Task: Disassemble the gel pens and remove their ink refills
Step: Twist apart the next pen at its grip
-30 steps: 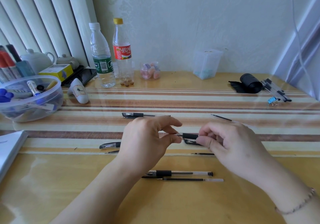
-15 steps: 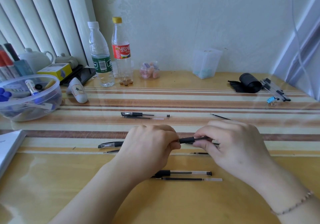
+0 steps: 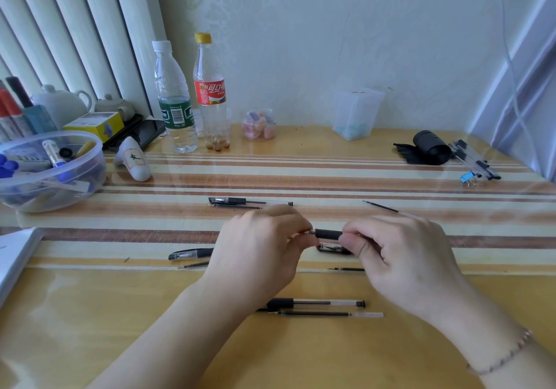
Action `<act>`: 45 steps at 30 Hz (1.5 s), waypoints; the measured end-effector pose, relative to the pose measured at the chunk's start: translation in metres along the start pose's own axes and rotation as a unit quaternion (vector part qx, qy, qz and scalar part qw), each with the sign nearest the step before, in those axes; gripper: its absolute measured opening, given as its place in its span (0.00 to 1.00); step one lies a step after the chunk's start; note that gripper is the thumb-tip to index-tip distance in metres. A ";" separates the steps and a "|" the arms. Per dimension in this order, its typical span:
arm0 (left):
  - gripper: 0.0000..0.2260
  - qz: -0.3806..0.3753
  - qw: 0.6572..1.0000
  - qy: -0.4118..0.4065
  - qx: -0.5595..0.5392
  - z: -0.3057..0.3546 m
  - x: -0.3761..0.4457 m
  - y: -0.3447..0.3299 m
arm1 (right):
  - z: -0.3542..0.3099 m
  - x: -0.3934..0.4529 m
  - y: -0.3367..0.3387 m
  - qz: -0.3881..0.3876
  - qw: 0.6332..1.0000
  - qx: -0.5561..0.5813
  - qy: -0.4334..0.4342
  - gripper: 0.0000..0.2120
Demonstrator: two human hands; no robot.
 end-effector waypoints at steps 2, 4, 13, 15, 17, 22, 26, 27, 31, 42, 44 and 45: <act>0.10 -0.045 0.995 0.069 -0.051 -0.002 0.001 0.002 | 0.002 0.002 -0.001 0.002 1.000 0.009 -0.019 0.12; 0.13 -0.125 0.977 0.121 -0.124 -0.006 0.001 0.002 | 0.004 0.002 -0.002 0.002 0.998 0.046 -0.041 0.07; 0.12 -0.140 0.961 0.170 -0.166 -0.017 0.005 -0.001 | 0.013 -0.002 0.005 0.028 0.993 0.092 -0.072 0.03; 0.09 -0.129 0.954 0.183 -0.199 -0.017 0.006 -0.001 | 0.014 -0.002 0.006 0.034 0.993 0.084 -0.071 0.04; 0.08 -0.129 0.947 0.190 -0.224 -0.017 0.006 0.001 | 0.013 -0.001 0.007 0.041 0.994 0.081 -0.063 0.05; 0.06 -0.139 0.943 0.184 -0.241 -0.015 0.006 0.001 | 0.012 -0.001 0.007 0.054 0.993 0.096 -0.038 0.07; 0.07 -0.138 0.947 0.182 -0.226 -0.015 0.005 0.001 | 0.016 -0.002 0.005 0.058 0.991 0.113 -0.037 0.07; 0.07 -0.143 0.948 0.177 -0.225 -0.013 0.005 0.001 | 0.016 -0.002 0.004 0.055 0.991 0.117 -0.033 0.07; 0.09 -0.154 0.955 0.146 -0.209 -0.005 0.002 -0.002 | 0.009 -0.001 -0.001 0.037 0.994 0.101 0.000 0.04; 0.12 -0.127 0.951 0.167 -0.229 -0.002 0.000 -0.004 | 0.007 0.000 -0.007 0.044 0.991 0.122 -0.019 0.03; 0.12 -0.132 0.948 0.171 -0.235 -0.004 0.000 -0.004 | 0.004 0.001 -0.008 0.051 0.992 0.115 -0.023 0.03; 0.12 -0.133 0.947 0.173 -0.237 -0.004 0.001 -0.005 | 0.003 0.001 -0.009 0.053 0.992 0.110 -0.025 0.03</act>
Point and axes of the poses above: each hand's wrist, its own x-axis towards the middle knuckle, its own y-axis out of the back of the hand, z = x × y, the point moved 1 cm from there along x, towards the middle knuckle, and after that the axes turned 11 degrees about y, right-handed, at the moved point
